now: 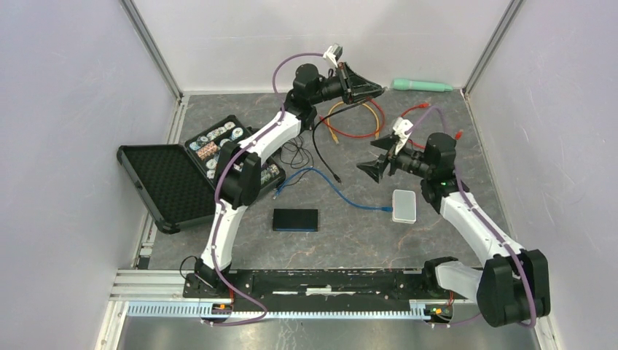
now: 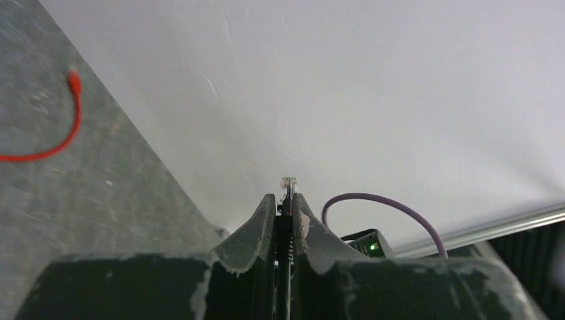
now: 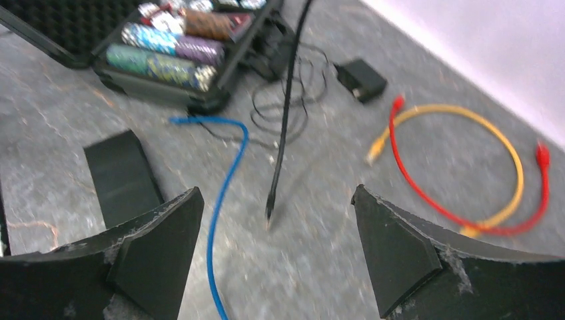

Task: Pull the plug from the switch port
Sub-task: Place the connector at the corner of the board.

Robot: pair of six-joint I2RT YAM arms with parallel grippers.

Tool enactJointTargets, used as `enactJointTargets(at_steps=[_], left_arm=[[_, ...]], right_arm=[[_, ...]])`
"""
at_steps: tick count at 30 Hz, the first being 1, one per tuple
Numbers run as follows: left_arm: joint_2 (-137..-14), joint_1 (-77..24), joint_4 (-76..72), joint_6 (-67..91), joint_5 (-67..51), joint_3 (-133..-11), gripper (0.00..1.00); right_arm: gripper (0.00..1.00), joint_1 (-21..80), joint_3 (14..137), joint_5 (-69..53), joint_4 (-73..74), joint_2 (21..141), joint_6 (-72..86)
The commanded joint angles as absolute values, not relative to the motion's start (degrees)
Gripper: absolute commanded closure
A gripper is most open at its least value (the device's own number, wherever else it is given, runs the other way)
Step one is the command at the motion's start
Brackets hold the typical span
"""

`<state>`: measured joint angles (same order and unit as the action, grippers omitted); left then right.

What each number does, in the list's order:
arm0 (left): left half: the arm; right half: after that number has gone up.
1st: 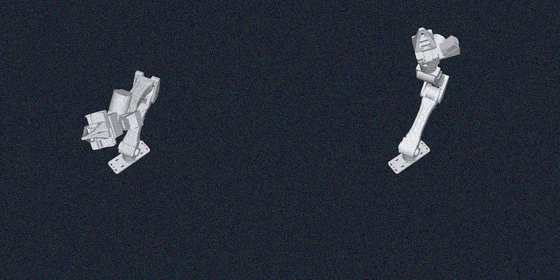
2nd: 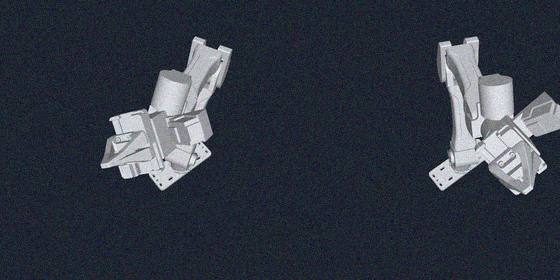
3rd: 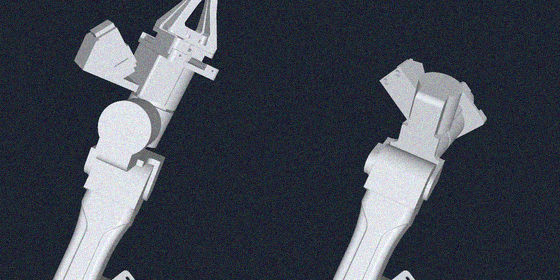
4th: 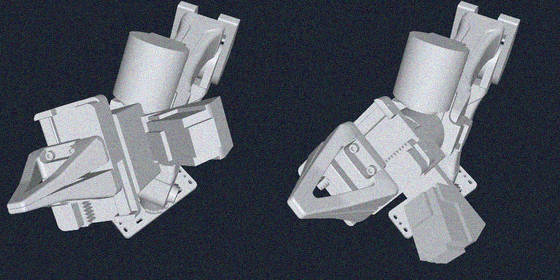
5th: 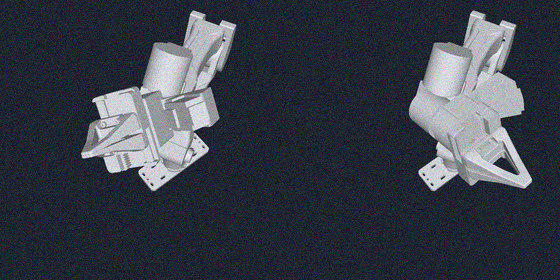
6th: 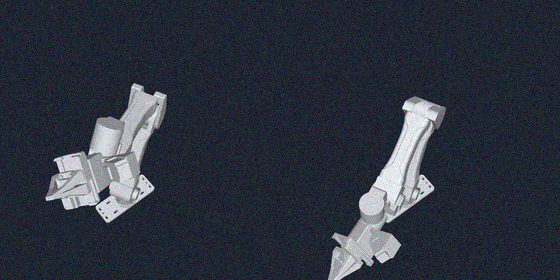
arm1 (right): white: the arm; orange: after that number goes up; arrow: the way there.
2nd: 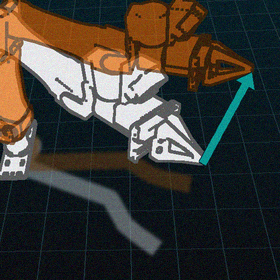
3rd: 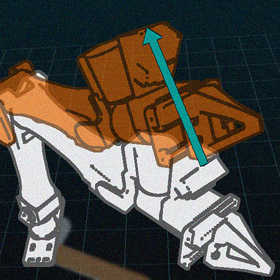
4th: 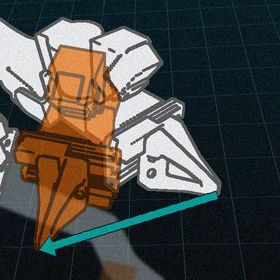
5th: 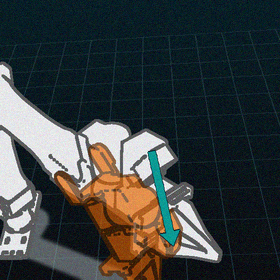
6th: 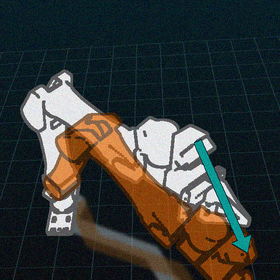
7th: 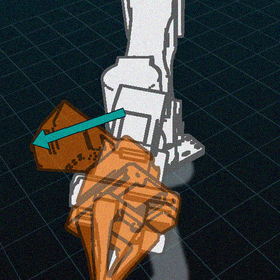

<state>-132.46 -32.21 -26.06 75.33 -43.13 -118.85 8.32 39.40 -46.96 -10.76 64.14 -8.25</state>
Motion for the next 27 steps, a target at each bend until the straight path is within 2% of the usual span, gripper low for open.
enactJointTargets(at_steps=[1, 11, 27], left_arm=[[-125.2, -32.4, -40.2, 91.5, -40.6, -113.8, 0.98], [-123.5, -32.9, -46.0, 101.2, -37.7, -106.5, 0.98], [-121.2, -33.5, -48.4, 105.3, -37.2, -103.5, 0.98]], right_arm=[[0.10, 14.0, 39.9, -43.2, -27.6, 67.8, 1.6], [0.10, 19.9, 38.0, -38.5, -27.8, 74.2, -4.1], [0.13, 28.4, 42.8, -25.4, -25.4, 87.3, -10.8]])
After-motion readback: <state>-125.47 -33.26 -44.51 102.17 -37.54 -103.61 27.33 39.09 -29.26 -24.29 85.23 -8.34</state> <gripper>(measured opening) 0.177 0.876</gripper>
